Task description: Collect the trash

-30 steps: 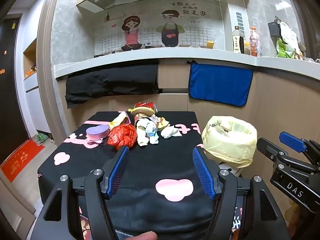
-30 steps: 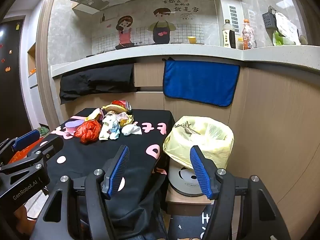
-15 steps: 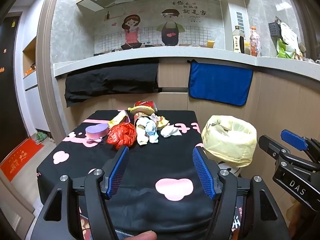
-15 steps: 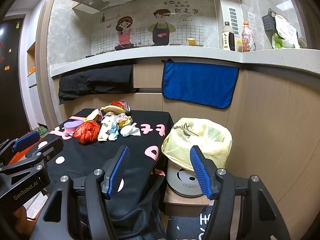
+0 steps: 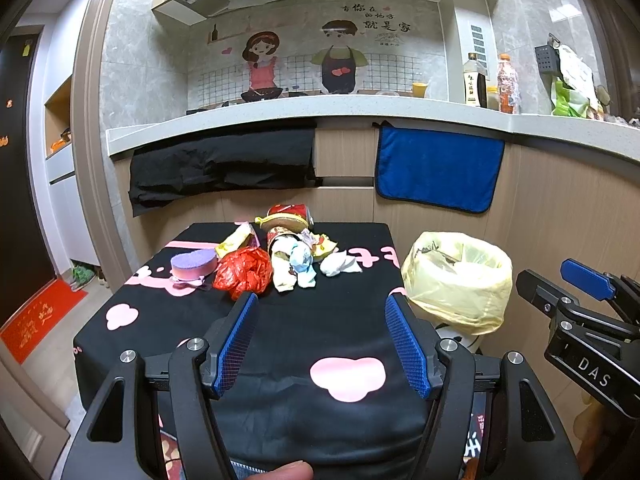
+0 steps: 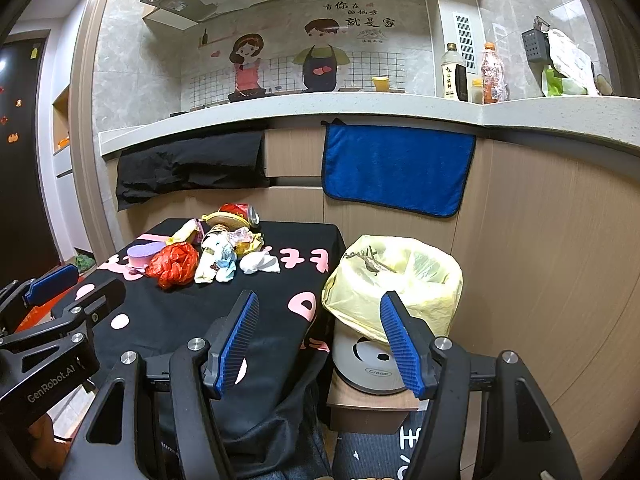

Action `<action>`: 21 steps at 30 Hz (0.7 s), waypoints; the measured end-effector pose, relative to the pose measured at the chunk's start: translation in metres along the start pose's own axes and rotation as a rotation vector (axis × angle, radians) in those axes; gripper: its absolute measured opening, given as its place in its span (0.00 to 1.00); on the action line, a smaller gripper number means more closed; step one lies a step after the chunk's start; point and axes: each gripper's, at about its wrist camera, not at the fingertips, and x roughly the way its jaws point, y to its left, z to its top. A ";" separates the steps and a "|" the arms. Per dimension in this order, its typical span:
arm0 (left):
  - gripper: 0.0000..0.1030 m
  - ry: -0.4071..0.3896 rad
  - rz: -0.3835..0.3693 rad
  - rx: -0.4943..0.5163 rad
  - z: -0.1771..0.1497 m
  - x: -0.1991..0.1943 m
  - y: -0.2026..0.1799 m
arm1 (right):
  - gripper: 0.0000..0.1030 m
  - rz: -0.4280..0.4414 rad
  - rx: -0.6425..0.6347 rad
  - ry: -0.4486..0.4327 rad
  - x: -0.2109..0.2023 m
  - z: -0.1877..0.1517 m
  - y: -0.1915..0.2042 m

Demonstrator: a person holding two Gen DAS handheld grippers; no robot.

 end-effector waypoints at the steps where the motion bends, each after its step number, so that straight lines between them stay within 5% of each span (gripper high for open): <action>1: 0.65 0.000 0.000 0.000 0.000 0.000 0.000 | 0.59 0.000 0.000 0.001 0.000 0.000 0.000; 21: 0.65 -0.007 -0.001 -0.002 0.001 -0.006 -0.001 | 0.59 -0.003 -0.002 0.002 0.000 0.000 0.000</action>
